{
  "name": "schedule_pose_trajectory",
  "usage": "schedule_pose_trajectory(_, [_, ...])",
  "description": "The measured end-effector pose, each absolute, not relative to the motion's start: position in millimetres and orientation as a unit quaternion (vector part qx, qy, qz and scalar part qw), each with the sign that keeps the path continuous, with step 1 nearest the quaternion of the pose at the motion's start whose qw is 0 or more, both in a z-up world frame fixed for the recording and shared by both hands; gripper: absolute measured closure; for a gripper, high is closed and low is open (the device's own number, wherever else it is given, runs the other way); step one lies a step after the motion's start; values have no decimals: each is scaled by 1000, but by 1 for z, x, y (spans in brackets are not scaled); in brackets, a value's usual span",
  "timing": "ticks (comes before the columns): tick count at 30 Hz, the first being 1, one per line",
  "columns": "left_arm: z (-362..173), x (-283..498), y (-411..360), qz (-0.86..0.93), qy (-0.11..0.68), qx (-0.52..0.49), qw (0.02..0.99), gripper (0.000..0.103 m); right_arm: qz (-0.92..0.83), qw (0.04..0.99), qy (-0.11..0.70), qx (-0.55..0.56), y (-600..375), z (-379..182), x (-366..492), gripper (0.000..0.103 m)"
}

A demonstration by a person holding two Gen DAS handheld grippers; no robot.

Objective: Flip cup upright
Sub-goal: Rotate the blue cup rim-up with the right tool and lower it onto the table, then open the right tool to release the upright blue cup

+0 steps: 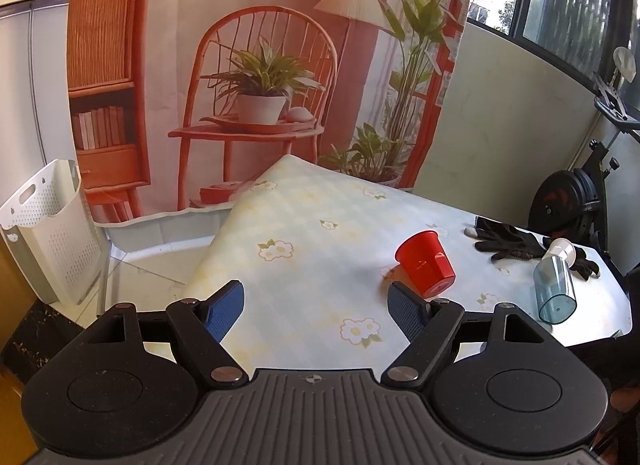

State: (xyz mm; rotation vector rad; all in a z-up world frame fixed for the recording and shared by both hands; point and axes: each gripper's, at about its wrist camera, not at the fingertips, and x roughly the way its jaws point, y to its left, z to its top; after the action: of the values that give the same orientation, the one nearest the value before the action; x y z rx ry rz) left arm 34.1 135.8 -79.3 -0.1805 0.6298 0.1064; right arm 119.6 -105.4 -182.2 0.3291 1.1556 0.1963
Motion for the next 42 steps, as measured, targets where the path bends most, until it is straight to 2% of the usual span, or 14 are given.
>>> schedule_pose_trajectory(13, [-78,34,132,45,318,-94,942,22,99,831,528,147,-107,-176,108,34])
schedule_pose_trajectory(17, [-77,32,129,38,317,-100,942,22,118,851,492,139,-113,-159,87,35])
schedule_pose_trajectory(25, [-76,33,120,22,320,-104,942,22,90,904,418,32,-127,-126,57,37])
schedule_pose_trajectory(31, [-73,35,114,16,321,-126,939,22,43,917,395,-33,-140,-129,68,37])
schedule_pose_trajectory(42, [-76,37,107,1,329,-128,936,22,11,918,392,-62,-150,-152,80,37])
